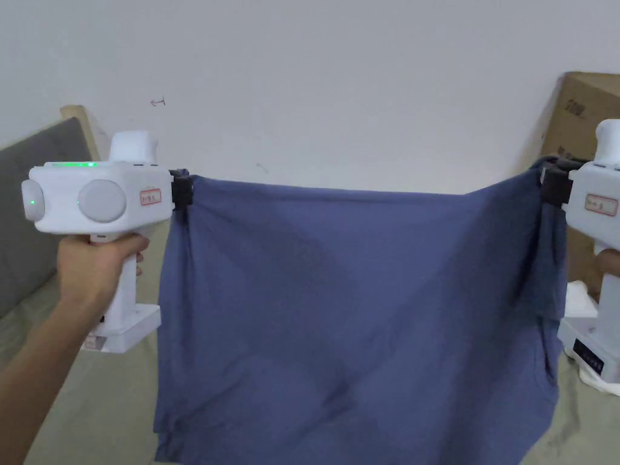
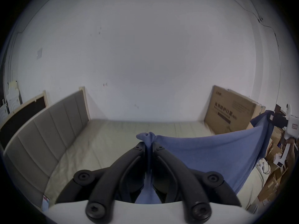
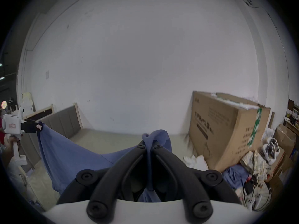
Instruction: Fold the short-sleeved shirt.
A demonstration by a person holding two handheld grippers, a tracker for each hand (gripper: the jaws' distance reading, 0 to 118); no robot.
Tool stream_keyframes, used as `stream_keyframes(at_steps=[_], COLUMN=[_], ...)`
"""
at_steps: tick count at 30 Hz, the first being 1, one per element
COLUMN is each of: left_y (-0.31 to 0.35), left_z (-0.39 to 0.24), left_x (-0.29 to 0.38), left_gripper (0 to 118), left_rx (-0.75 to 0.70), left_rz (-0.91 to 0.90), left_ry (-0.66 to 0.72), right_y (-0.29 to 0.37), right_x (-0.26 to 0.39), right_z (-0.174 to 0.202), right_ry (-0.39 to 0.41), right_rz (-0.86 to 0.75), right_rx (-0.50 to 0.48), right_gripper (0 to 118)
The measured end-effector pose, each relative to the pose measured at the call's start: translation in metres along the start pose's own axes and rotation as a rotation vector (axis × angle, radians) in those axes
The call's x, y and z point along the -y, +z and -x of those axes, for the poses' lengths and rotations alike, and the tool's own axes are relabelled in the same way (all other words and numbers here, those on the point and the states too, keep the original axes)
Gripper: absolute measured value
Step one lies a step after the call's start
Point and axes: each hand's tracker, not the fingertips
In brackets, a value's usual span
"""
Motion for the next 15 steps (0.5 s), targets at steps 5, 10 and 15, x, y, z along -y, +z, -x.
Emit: stream_keyframes(at_steps=[5,10,15], left_y=[-0.003,-0.015,-0.036], left_z=[-0.002,-0.003,-0.005], left_x=[-0.057,-0.095,-0.101], left_gripper=[10,10,10], left_rx=[-0.024,-0.043,-0.05], left_rz=[-0.087,-0.129,-0.146], left_ry=[-0.031,-0.059,-0.079], right_y=[-0.015,-0.005,-0.021], right_x=[-0.052,-0.089,-0.093], right_z=[-0.005,0.017,0.02], right_ry=[0.0,0.024,0.03], right_rz=[-0.074,-0.13,-0.155], right_rx=[-0.028,-0.04,-0.054], right_gripper=[5,5,5])
